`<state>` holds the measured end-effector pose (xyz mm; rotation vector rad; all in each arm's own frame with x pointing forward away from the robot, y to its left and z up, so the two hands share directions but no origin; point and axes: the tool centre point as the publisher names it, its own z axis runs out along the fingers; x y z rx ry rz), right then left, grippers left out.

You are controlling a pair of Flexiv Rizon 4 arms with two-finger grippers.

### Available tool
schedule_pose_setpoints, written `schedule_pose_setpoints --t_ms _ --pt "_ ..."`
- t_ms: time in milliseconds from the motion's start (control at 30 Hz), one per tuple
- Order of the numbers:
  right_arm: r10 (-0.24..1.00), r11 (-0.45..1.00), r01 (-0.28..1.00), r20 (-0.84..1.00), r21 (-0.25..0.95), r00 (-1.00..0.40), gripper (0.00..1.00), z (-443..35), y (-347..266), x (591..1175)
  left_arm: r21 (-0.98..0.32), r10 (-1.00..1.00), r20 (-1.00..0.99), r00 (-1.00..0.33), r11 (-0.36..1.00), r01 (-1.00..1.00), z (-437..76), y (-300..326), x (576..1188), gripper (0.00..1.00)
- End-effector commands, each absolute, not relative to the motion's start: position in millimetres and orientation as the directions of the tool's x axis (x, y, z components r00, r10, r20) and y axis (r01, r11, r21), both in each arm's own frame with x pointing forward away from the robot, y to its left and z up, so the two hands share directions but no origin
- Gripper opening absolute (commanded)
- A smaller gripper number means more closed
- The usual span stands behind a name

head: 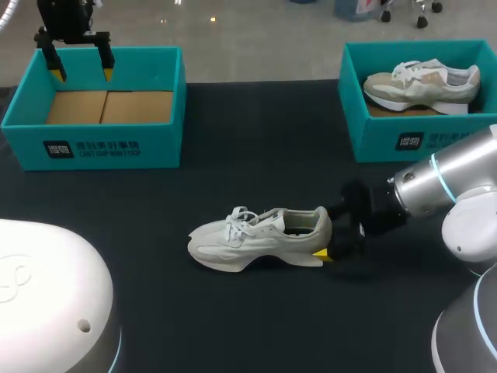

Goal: Take the shoe out of the shoebox, open the shoe tongue, remove and reinsert the insole, then place the shoe into the shoebox

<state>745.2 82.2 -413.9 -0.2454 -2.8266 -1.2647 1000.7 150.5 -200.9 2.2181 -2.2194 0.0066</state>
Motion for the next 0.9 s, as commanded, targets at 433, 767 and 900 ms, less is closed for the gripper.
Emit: schedule_pose_setpoints --t_ms 433,767,900 --pt "0.142 0.645 0.169 0.1 0.745 -0.985 1.0 -428.1 98.3 750.0 0.0 -1.0 0.003 0.0 0.0 -1.0 -200.6 150.2 1000.4 1.0" --pt "0.151 0.632 0.187 0.117 0.752 -0.981 0.47 -435.9 100.3 748.7 0.0 -1.0 0.003 0.0 0.0 -1.0 -200.6 150.2 1000.4 1.0" --pt "0.152 0.63 0.187 0.117 0.754 -0.982 0.0 -436.2 100.2 748.7 0.0 -1.0 0.003 0.0 0.0 -1.0 -200.6 150.2 1000.4 1.0"
